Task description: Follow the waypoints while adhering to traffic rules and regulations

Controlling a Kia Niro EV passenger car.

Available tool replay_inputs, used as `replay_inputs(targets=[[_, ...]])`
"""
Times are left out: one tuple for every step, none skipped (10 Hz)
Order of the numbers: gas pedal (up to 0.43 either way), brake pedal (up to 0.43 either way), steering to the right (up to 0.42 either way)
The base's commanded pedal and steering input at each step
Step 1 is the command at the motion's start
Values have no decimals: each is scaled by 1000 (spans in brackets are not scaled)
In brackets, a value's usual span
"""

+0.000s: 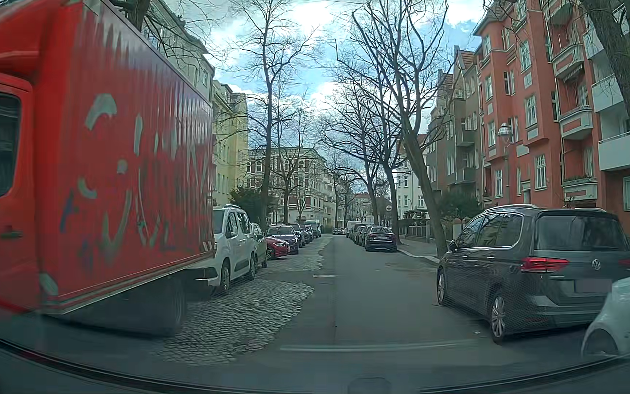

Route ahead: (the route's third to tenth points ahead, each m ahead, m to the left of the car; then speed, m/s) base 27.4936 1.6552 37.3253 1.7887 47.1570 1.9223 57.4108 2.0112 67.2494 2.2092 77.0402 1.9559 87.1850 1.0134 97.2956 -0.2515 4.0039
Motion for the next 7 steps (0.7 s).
replay_inputs(targets=[[28, 30, 4], [0, 30, 3], [0, 30, 4], [0, 30, 5], [0, 30, 4], [0, 30, 2], [0, 30, 3]])
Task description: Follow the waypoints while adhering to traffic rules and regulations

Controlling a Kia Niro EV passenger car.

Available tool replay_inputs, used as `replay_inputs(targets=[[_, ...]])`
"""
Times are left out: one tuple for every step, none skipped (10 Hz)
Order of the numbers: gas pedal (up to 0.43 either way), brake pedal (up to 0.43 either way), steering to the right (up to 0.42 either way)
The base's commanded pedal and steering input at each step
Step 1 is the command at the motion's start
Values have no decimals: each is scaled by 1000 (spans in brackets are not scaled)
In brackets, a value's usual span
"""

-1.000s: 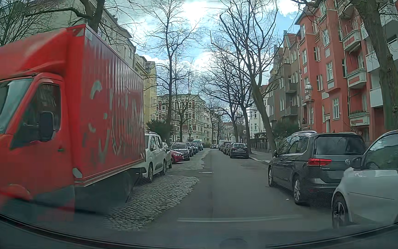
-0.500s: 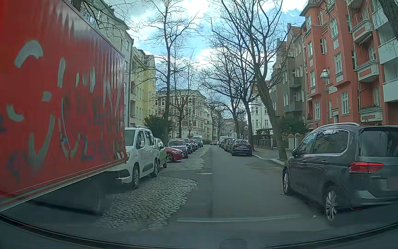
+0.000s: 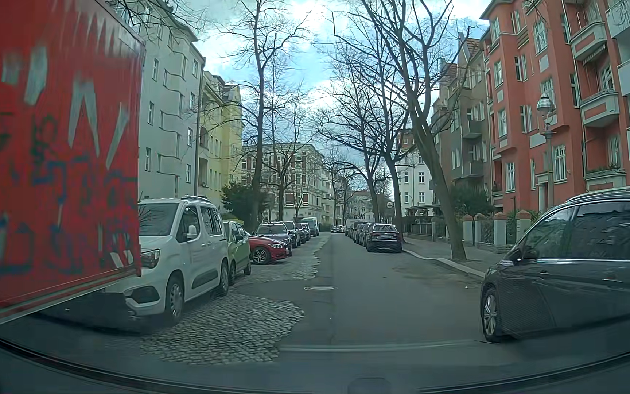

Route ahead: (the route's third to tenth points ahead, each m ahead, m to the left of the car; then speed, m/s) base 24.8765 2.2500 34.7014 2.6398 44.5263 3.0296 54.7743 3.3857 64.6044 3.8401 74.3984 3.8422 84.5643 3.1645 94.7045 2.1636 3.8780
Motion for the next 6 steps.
replay_inputs(targets=[[0, 30, 2], [0, 30, 2], [0, 30, 2], [0, 30, 3], [0, 30, 6], [0, 30, 6]])
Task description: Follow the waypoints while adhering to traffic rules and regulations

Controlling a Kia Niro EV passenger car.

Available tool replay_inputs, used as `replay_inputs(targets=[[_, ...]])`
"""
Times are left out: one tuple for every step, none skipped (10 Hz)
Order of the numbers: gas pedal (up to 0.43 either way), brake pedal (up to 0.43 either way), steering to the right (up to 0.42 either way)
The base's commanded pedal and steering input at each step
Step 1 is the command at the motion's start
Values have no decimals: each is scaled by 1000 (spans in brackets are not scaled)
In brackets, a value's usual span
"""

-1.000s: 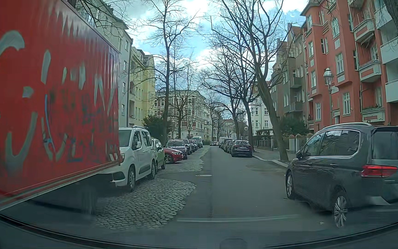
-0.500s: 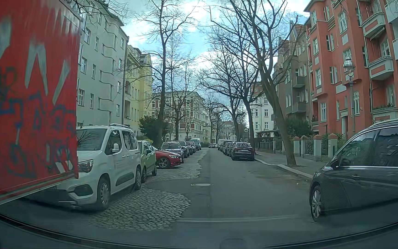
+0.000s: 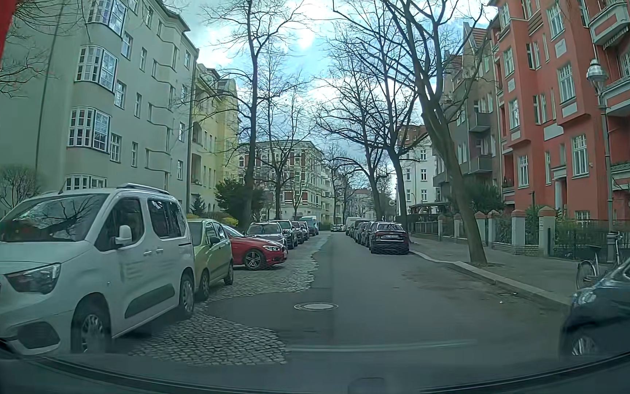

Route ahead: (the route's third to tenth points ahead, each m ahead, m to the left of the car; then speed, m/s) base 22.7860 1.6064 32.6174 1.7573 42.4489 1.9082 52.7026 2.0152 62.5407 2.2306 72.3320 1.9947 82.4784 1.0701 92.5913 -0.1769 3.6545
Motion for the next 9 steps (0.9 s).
replay_inputs(targets=[[20, 30, 9], [20, 30, 12], [20, 30, 12], [20, 30, 14], [20, 30, 20], [20, 30, 34], [20, 30, 50], [20, 30, 65], [20, 30, 87]])
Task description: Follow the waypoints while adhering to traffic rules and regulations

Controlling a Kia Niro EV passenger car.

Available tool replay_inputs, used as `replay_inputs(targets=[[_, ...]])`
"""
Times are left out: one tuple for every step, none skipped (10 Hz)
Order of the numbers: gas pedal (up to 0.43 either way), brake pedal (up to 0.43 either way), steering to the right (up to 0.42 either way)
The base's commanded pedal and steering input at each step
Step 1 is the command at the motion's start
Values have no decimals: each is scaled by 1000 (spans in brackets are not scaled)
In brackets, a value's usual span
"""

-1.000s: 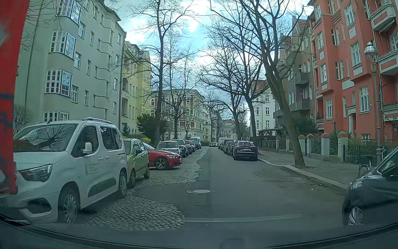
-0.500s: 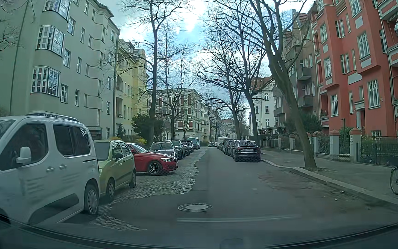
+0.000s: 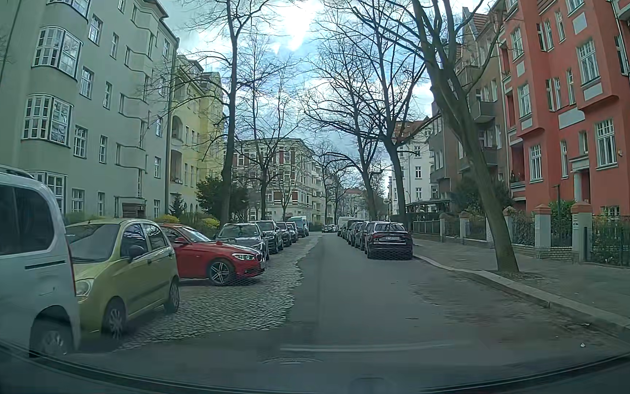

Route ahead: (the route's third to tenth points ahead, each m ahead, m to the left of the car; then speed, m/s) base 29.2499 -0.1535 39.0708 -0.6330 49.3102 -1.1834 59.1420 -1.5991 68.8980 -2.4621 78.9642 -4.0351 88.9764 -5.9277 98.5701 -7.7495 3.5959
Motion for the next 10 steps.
replay_inputs(targets=[[20, 30, 111], [20, 30, 136], [20, 30, 166], [20, 30, 188], [20, 30, 201], [39, 30, 196], [47, 30, 171], [47, 30, 147], [47, 30, 112], [47, 30, 61]])
